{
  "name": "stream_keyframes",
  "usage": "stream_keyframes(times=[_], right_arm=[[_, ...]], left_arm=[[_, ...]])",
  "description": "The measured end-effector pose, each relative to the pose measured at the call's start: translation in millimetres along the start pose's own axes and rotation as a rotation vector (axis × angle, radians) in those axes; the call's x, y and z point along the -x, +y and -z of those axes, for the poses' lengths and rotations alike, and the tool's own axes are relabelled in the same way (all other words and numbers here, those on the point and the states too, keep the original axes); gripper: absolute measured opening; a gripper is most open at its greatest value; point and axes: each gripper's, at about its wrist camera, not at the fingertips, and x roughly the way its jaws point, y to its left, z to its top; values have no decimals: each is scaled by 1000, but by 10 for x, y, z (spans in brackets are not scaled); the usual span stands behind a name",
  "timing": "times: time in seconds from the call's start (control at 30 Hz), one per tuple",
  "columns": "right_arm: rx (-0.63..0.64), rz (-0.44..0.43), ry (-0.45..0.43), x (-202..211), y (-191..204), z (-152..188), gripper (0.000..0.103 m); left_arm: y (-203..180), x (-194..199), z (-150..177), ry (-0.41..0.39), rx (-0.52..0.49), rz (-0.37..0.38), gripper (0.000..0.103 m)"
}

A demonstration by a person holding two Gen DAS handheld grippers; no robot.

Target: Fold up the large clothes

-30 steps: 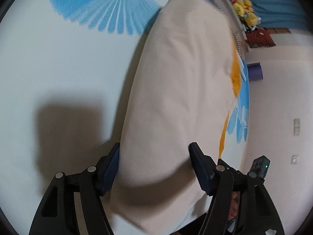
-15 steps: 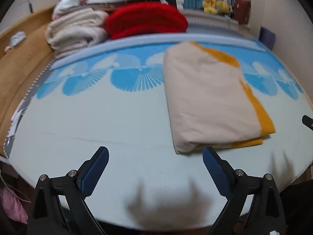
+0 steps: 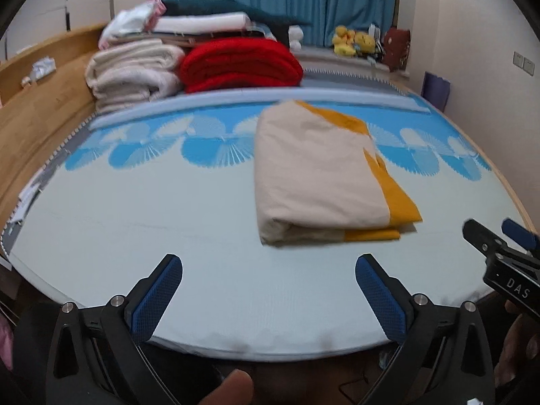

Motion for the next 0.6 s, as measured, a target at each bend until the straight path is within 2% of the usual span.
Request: stream_keyframes(times=[0.27, 0.6], right_arm=[[37, 5, 26, -206, 110, 29, 90], [49, -20, 5, -226, 173, -27, 90]], left_arm=[[-53, -206, -26, 40, 37, 22, 102], [-84, -236, -47, 29, 37, 12, 102]])
